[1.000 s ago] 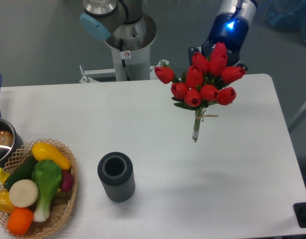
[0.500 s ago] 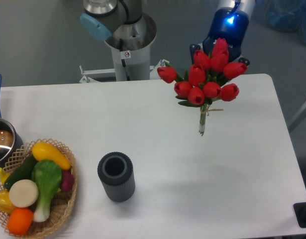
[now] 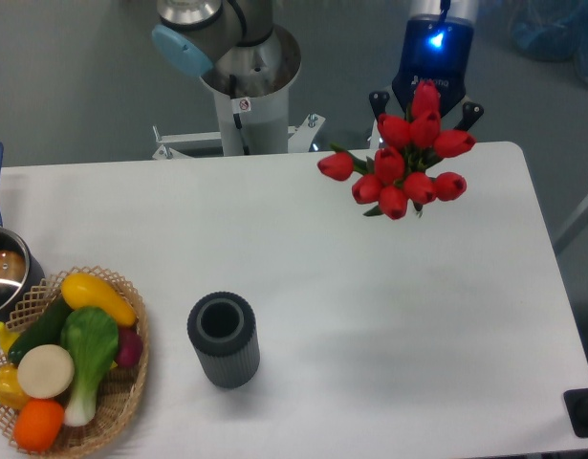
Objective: Place the flowers on the table
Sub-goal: 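Carry the red tulip bouquet by its stems away from the arm base, then lower the held tulip bouquet onto the table surface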
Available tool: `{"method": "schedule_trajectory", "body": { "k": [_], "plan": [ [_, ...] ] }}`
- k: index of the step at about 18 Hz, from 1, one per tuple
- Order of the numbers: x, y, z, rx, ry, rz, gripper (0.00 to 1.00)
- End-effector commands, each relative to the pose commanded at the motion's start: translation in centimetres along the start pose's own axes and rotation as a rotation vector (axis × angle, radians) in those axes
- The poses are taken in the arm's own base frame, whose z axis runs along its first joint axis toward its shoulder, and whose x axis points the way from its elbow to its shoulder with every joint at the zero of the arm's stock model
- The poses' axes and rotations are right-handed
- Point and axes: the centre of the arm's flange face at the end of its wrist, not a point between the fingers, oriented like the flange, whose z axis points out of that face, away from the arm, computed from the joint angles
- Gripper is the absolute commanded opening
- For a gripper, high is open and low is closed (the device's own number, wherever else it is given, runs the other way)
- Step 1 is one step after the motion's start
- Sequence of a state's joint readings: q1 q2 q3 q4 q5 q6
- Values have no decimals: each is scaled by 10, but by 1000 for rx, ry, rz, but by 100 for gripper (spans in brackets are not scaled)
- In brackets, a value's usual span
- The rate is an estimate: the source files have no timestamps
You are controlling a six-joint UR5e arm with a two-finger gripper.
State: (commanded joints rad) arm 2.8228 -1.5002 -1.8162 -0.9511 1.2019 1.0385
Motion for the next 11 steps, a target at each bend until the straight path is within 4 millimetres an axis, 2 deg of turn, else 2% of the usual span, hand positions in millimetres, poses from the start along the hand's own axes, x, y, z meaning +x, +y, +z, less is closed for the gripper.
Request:
{"method": "schedule_trajectory", "body": {
  "k": [3,6,9,11],
  "plan": [
    [15,-14,29,-143,-16,72,27],
    [36,-18,63,-303,23,186,27],
    [45,-17,91,-390,72,254,27],
    [48,-9,106,-418,118,250,27]
  ]
}}
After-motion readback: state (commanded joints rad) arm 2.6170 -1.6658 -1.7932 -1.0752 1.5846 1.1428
